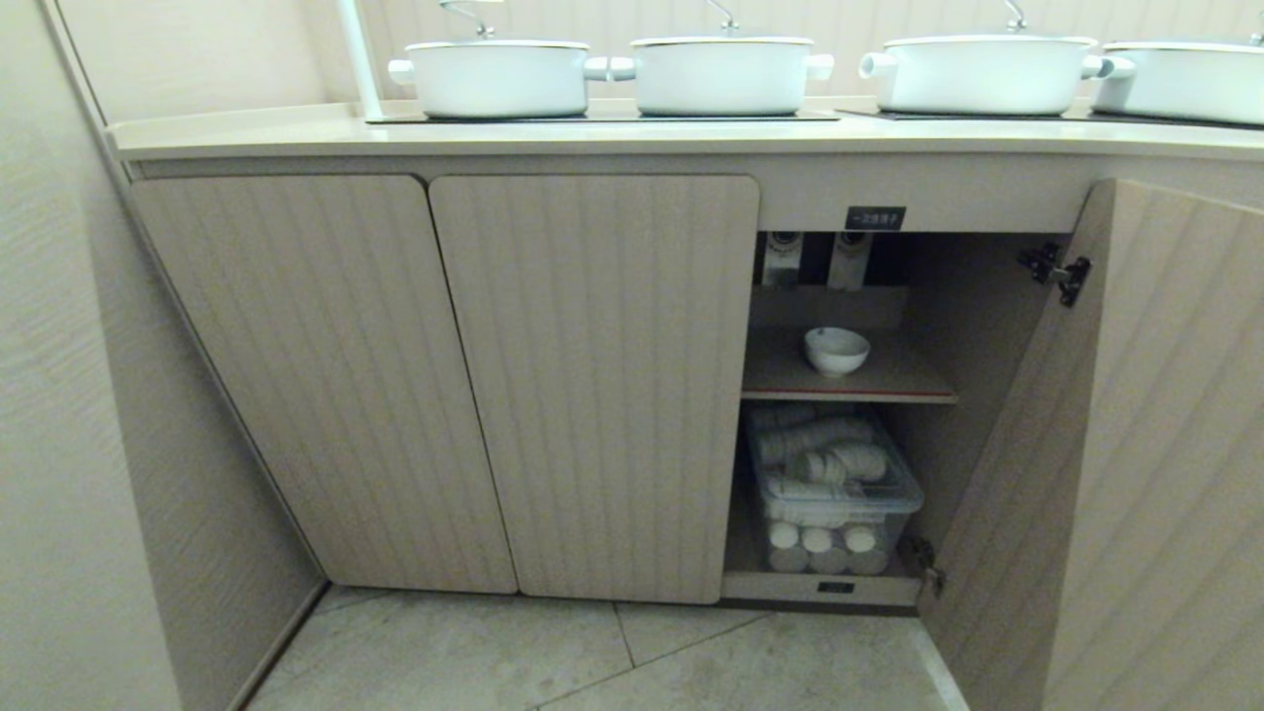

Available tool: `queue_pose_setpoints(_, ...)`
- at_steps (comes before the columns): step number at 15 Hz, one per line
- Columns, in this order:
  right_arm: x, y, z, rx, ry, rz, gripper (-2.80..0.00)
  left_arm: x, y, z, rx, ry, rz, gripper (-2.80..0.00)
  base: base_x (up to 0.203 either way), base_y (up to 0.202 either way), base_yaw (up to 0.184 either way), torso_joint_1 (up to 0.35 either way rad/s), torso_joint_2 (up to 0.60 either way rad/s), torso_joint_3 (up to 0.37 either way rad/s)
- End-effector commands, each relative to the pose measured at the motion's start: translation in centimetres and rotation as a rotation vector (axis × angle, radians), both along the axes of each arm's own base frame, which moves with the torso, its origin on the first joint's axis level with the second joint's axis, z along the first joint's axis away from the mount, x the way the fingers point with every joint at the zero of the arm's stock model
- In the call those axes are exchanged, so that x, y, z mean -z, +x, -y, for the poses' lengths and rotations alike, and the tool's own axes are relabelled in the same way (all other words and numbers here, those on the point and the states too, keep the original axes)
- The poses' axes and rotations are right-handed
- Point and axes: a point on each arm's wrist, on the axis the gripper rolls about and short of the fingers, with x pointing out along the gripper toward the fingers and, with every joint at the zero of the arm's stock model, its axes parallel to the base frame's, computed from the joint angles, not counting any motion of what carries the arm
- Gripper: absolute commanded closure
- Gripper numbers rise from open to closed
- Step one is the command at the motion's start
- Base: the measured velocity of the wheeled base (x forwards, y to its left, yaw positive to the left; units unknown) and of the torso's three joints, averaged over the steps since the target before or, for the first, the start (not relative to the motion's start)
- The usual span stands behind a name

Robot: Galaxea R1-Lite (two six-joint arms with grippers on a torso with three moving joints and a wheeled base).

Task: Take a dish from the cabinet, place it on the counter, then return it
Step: Close the cabinet door

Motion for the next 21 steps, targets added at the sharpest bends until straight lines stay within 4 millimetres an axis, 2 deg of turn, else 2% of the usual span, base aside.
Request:
queue_pose_setpoints(1,0.00,0.01,0.00,0.000,-0.001,-0.001,0.00,0.02,0.01,0.00,0.000,0.000,0.000,0.00,0.000,0.000,0.000,0.000,0.00,0.000)
queue_pose_setpoints(21,0.00,0.01,0.00,0.000,-0.001,-0.001,0.00,-0.02,0.00,0.00,0.000,0.000,0.001,0.00,0.000,0.000,0.000,0.000,0.00,0.000)
